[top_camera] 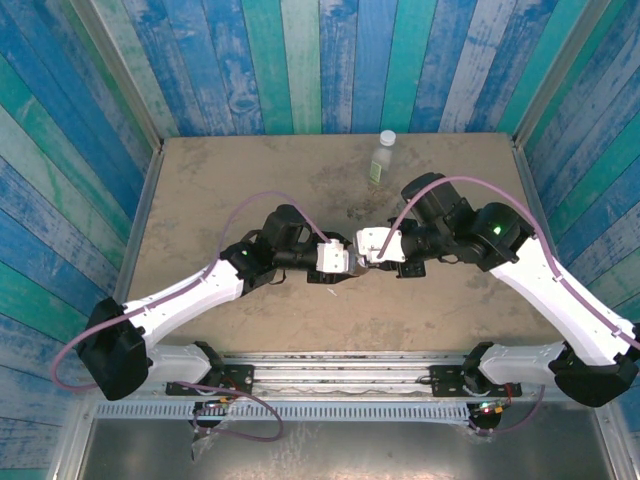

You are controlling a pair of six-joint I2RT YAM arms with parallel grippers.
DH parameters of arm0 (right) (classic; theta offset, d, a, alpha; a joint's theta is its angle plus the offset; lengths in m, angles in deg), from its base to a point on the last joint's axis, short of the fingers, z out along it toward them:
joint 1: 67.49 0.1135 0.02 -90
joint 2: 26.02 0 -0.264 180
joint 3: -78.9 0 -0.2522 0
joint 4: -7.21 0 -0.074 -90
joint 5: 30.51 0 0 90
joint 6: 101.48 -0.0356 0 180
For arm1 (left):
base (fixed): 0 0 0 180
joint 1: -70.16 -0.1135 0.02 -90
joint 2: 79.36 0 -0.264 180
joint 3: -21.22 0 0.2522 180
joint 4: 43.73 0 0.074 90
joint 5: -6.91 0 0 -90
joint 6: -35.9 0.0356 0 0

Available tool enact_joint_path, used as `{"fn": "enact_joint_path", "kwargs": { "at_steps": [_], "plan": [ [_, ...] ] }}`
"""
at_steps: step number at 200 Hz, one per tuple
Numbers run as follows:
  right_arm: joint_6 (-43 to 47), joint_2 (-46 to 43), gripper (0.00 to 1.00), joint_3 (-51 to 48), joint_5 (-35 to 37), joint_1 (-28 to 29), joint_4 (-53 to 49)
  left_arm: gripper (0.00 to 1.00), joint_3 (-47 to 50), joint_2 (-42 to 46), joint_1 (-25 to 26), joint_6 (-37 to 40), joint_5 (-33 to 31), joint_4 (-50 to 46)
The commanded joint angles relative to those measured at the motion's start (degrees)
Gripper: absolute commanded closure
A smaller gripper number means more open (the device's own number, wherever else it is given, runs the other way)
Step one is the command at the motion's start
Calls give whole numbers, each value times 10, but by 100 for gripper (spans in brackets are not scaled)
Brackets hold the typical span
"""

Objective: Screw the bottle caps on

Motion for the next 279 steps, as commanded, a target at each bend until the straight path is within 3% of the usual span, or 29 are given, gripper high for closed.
{"fn": "enact_joint_path", "kwargs": {
  "at_steps": [1,29,80,102,114,131,164,174,219,279],
  "plan": [
    [-14,6,75,-6,-9,3,10,47,-18,2,0,-1,9,0],
    [-66,6,82,-7,10,3,23,47,-18,3,0,-6,0,4],
    [-424,13,96,-11,81,3,102,47,-14,2,0,-26,-50,27],
    [-518,22,96,-3,80,3,97,47,-14,3,-2,-25,-60,26],
    [-517,18,93,-7,75,3,97,47,-14,2,-5,-27,-56,29],
    [-501,5,81,-16,103,3,104,47,-14,3,-7,-30,-48,32],
    [-339,-40,41,-47,67,3,180,46,-2,10,-15,-61,-13,63],
    [-330,-62,37,-76,71,2,226,46,8,16,-21,-84,19,93],
    [-337,-145,29,-199,40,2,416,46,37,25,-60,-194,139,230],
    [-375,-133,42,-212,-2,1,428,45,29,20,-63,-192,165,223]
  ]
}}
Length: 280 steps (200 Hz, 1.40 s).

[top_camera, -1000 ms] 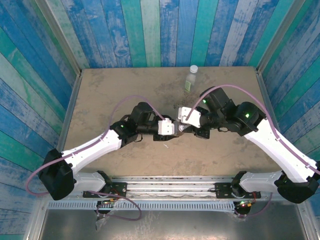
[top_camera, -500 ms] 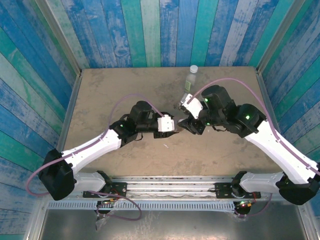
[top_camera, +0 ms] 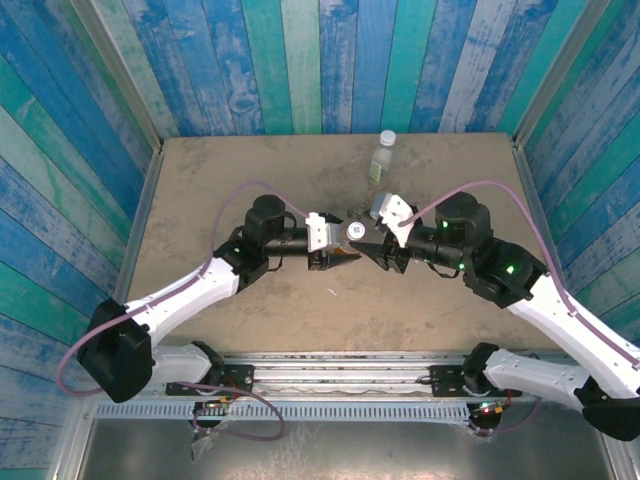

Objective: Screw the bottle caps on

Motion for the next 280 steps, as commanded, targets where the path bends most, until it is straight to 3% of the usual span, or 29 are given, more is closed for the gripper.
{"fn": "enact_joint_path", "kwargs": {
  "at_steps": [1,63,107,117,168,191,214,280],
  "plan": [
    [-17,7,43,-6,-30,-1,33,45,-2,20,-1,-11,31,15],
    [-8,26,75,0,-45,-1,22,43,-4,22,-1,4,23,-3],
    [-9,21,76,-12,21,-3,24,0,6,36,-1,-8,-36,21],
    [-16,21,76,-19,48,-9,29,6,16,42,-1,-26,-63,44],
    [-86,50,76,-76,109,-100,109,6,107,59,3,-145,-205,191],
    [-124,96,77,-86,112,-153,163,6,133,51,12,-157,-275,223],
    [-127,161,77,-77,120,-169,215,6,158,38,18,-182,-324,272],
    [-126,334,76,-19,97,-199,346,6,219,17,20,-221,-368,304]
  ]
}}
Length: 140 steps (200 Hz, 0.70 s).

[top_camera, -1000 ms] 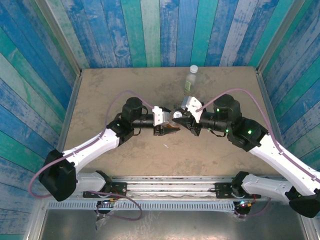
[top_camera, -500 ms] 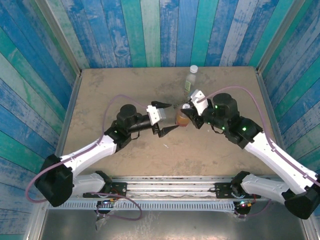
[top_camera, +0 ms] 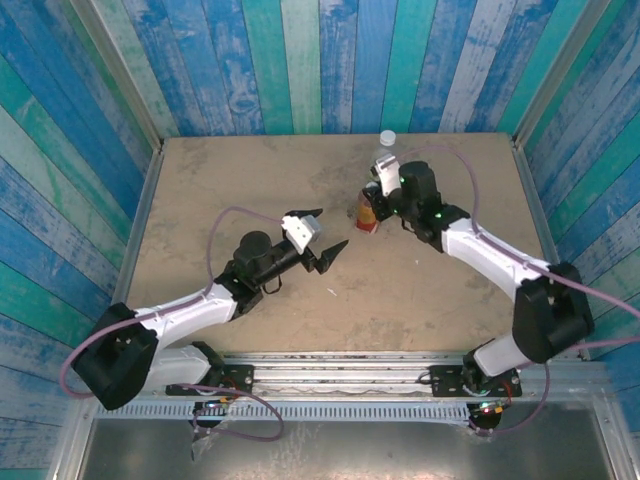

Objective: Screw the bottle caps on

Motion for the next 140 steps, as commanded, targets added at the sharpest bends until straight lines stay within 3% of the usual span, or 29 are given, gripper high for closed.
{"fn": "enact_joint_path", "kwargs": {
  "at_steps": [1,64,94,140],
  "plan": [
    [-10,29,76,30,-14,-12,87,6,23,-12,3,-22,-37,26],
    [-3,102,67,62,-37,-26,86,6,39,-24,3,-33,-49,-3],
    [16,104,45,71,-53,-27,71,6,40,-27,3,-29,-53,-6],
    [20,40,19,71,-40,-31,45,6,18,-7,-20,4,-69,-67]
  ]
}}
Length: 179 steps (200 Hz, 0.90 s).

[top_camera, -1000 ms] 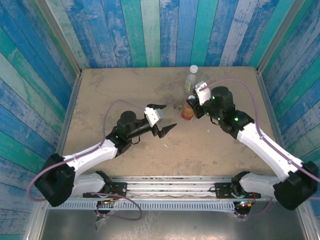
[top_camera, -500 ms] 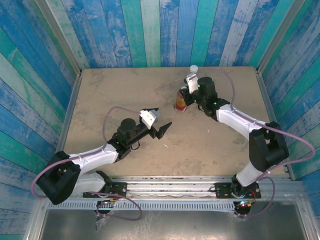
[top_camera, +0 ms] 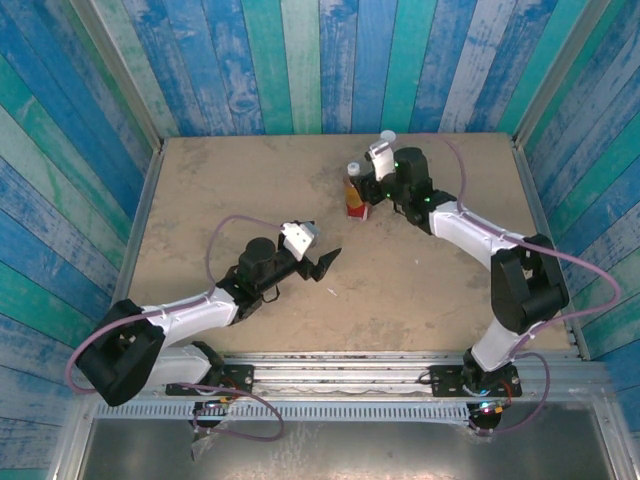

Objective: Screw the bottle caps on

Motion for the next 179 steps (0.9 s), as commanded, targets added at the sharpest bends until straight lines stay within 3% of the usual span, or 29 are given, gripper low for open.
{"fn": "enact_joint_path", "kwargs": {
  "at_steps": [1,24,108,152,179],
  "plan": [
    [5,-54,19,4,9,-7,-13,6,-12,8,-17,17,-20,-25],
    [-11,-116,10,-38,31,-24,-12,6,-6,24,-36,34,-59,-30],
    [-31,-292,6,-237,57,-99,11,6,41,68,-142,54,-140,-15],
    [-19,-299,0,-384,133,-147,153,6,82,54,-216,94,-223,35],
    [-7,-257,0,-449,172,-168,267,6,111,11,-292,47,-172,118]
  ]
}}
